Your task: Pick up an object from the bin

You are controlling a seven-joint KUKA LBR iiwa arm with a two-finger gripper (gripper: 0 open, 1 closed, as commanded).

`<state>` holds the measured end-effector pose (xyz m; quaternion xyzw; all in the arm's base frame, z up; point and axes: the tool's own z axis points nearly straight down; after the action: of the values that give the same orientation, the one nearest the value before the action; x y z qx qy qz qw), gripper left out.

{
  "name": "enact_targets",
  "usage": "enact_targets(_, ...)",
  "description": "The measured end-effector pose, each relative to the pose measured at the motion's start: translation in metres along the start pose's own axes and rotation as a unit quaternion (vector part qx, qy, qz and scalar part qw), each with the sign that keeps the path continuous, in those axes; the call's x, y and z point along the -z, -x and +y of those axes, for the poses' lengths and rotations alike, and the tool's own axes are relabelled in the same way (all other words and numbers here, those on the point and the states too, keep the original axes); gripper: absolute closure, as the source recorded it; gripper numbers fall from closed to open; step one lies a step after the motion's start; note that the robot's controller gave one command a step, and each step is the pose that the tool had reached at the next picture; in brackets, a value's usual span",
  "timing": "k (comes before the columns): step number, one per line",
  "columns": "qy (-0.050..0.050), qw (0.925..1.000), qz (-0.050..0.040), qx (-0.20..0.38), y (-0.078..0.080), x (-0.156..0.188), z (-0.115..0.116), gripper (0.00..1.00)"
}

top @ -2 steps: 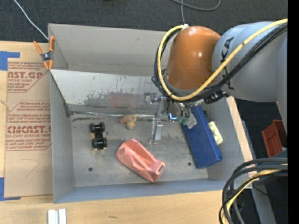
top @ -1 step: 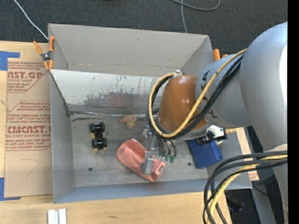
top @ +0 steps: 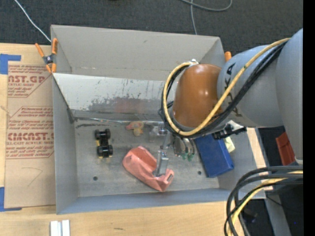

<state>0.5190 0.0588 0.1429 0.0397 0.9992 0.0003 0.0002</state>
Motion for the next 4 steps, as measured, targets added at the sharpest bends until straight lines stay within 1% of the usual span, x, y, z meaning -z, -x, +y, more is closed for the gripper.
enact_targets(1,-0.001,0.9876,0.0035,-0.157,-0.031,-0.043,0.012,0.00)
enact_targets(2,-0.001,0.9759,0.0023,-0.218,-0.029,-0.074,-0.014,0.00)
enact_targets(3,-0.002,0.9747,0.0025,-0.224,-0.035,-0.073,0.014,1.00)
enact_targets(4,-0.002,0.9746,0.0025,-0.224,-0.035,-0.073,0.014,1.00)
